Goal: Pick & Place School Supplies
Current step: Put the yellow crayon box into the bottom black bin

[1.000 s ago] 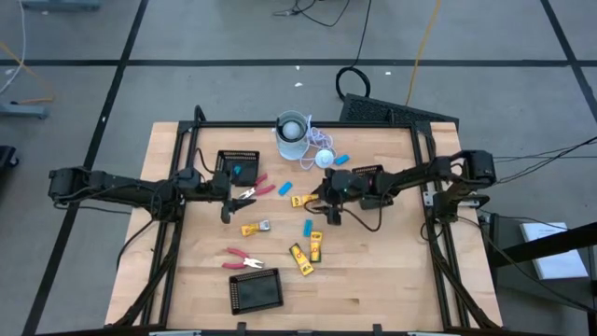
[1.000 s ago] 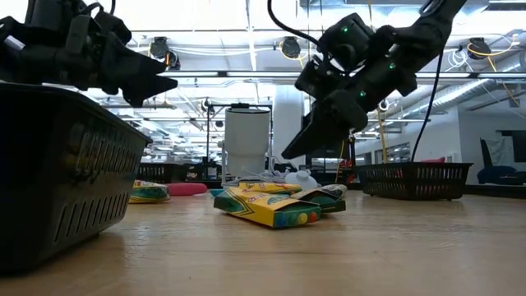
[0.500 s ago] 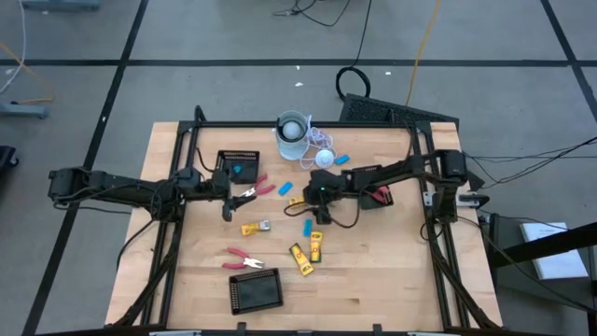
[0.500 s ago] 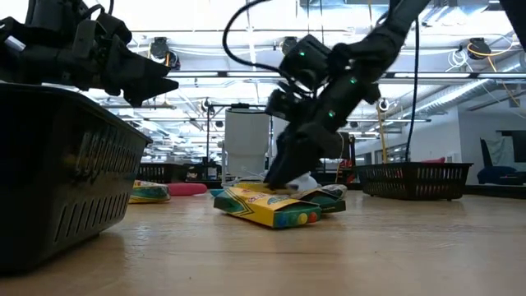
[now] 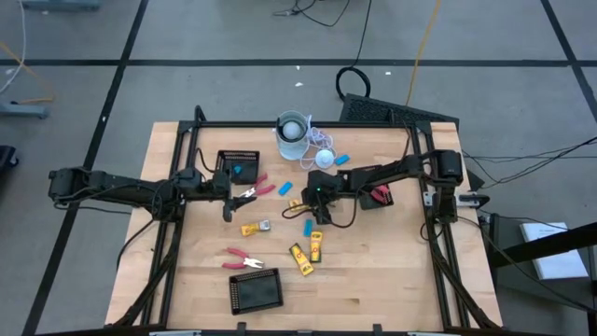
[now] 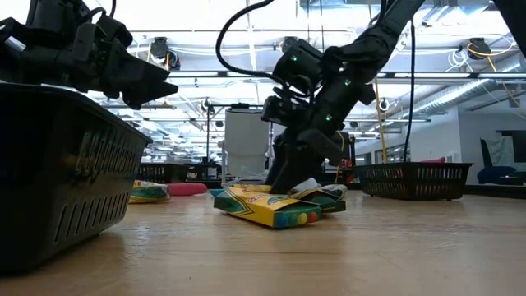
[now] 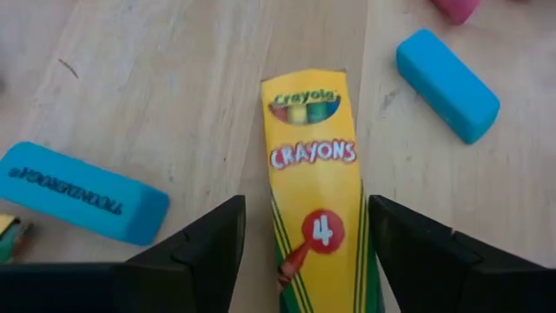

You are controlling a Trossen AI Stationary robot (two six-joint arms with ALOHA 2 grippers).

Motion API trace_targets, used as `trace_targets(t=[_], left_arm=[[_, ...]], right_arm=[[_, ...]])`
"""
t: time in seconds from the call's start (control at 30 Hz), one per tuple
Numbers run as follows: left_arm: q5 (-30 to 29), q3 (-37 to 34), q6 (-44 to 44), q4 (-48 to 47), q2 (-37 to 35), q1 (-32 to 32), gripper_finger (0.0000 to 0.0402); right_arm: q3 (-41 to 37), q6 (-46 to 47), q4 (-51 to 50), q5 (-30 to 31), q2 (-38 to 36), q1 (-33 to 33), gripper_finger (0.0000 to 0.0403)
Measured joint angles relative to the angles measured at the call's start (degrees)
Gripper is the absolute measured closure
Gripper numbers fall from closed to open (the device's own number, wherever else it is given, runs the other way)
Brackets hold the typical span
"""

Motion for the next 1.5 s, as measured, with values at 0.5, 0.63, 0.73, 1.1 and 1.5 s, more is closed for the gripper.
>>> trace_targets(t=[0.5, 0.63, 0.73, 1.1, 1.5], left_arm=[[-0.4, 0.0, 0.0, -0.2, 0.0, 0.0, 0.0153], [-0.4, 0.0, 0.0, -0.5, 0.0, 0.0, 0.0153], [-0.4, 0.0, 0.0, -0.8, 0.0, 0.0, 0.0153], [-0.4, 0.0, 0.0, -1.6, 0.0, 0.0, 0.0153], [-0.4, 0.0, 0.1, -2.9, 0.0, 0.0, 0.0153]], right_arm=[[0.1, 1.9, 3.1, -0.2, 2.2, 0.2, 0.0178], [0.2, 2.0, 4.6, -0.1, 3.8, 0.5, 0.0198], [0.2, 2.3, 4.4, 0.0, 3.9, 0.5, 0.0233], [0.1, 0.8, 5.9, 0.8, 4.2, 2.1, 0.0340], [-0.1, 1.5, 9.2, 0.1, 3.7, 2.8, 0.0340]])
